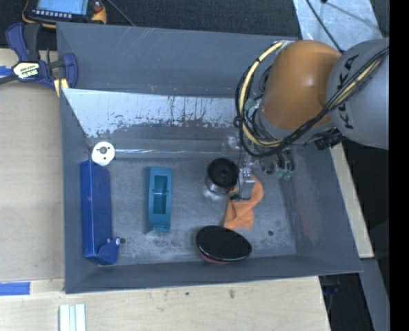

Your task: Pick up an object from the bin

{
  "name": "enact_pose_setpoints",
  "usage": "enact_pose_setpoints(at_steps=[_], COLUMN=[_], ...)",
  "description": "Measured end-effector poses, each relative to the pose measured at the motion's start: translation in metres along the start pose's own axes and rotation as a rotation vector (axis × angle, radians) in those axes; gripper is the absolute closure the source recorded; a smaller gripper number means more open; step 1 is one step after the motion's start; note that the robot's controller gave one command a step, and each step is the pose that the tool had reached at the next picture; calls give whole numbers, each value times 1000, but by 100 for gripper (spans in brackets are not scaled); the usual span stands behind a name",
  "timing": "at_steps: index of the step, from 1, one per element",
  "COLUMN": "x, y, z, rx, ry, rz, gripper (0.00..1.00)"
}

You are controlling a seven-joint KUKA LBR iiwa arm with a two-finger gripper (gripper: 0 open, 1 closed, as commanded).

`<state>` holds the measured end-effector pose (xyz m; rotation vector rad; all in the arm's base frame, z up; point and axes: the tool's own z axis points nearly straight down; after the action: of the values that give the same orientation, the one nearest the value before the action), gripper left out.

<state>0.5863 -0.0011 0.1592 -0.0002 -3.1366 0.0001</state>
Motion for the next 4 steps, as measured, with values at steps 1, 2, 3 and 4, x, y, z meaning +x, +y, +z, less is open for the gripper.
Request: enact_pose_setpoints(at_steps=[1, 2, 3, 4], x=[-2, 0, -16, -2], y=[0, 1, 0, -5], z=[-5, 57, 82, 37], rx=[0, -1, -1, -1], ry=[-8, -14, -13, -1], rz=[0, 36, 45, 49], gripper=[0, 0, 0, 0])
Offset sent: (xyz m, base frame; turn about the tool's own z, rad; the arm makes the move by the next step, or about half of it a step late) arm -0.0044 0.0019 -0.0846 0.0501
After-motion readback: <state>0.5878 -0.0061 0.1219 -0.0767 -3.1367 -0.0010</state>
